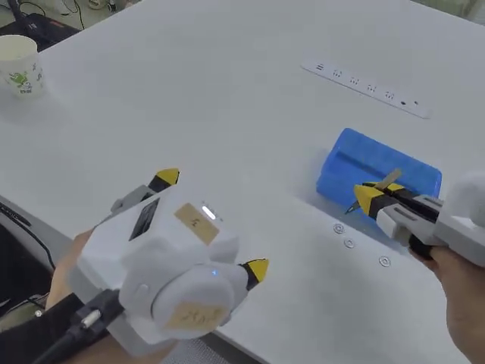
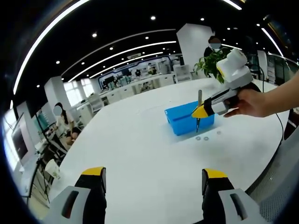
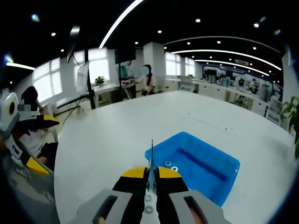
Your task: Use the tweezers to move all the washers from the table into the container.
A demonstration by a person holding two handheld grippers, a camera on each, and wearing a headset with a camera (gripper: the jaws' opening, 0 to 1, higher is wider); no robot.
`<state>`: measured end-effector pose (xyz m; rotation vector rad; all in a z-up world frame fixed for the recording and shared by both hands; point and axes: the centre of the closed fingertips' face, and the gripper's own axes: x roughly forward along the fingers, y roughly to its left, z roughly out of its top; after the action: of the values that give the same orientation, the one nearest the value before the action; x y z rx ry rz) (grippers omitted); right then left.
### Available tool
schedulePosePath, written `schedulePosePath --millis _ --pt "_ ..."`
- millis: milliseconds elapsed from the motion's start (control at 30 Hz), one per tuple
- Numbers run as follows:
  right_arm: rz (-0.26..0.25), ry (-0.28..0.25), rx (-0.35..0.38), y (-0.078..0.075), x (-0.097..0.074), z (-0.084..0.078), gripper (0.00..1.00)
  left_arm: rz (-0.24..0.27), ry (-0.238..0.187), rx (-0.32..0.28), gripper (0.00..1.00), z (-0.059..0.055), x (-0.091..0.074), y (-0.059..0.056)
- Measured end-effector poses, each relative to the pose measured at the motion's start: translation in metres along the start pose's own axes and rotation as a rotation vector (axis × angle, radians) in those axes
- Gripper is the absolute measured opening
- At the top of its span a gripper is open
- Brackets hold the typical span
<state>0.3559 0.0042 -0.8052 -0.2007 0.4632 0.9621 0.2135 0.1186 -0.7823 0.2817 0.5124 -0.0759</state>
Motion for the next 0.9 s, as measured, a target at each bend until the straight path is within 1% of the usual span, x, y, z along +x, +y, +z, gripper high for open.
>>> schedulePosePath --millis 100,300,367,400,467,500,533,700,833,900 --pt "0.0 0.011 0.013 -0.001 0.001 -0.006 0.04 -0.001 0.003 0.004 0.86 -0.001 0.0 0.0" --pt "0.003 0.023 0.033 0.001 0.003 -0.011 0.04 0.0 0.004 0.008 0.86 -0.001 0.0 0.0" --pt "0.0 0.027 0.026 0.002 0.005 -0.014 0.04 0.001 0.003 0.007 0.85 -0.001 0.0 0.0" --pt "-0.003 0.033 0.009 0.002 0.006 -0.016 0.04 0.001 0.004 0.006 0.85 -0.001 0.0 0.0" --pt "0.0 0.053 -0.001 0.003 0.009 -0.021 0.04 0.002 0.005 0.008 0.85 -0.001 0.0 0.0" --pt "0.001 0.032 -0.004 0.004 0.008 -0.018 0.04 0.003 0.004 0.008 0.85 -0.001 0.0 0.0" --pt "-0.001 0.04 -0.005 0.004 0.007 -0.019 0.04 0.002 0.005 0.007 0.85 -0.001 0.0 0.0" --pt "-0.006 0.033 -0.032 0.007 0.006 -0.019 0.04 0.003 0.006 0.01 0.85 -0.001 0.0 0.0" --pt "-0.015 0.023 -0.032 0.003 0.006 -0.022 0.03 0.003 0.007 0.013 0.85 -0.001 0.0 0.0" --pt "-0.037 0.021 -0.043 -0.002 0.006 -0.024 0.03 0.002 0.009 0.014 0.85 -0.002 0.0 0.0"
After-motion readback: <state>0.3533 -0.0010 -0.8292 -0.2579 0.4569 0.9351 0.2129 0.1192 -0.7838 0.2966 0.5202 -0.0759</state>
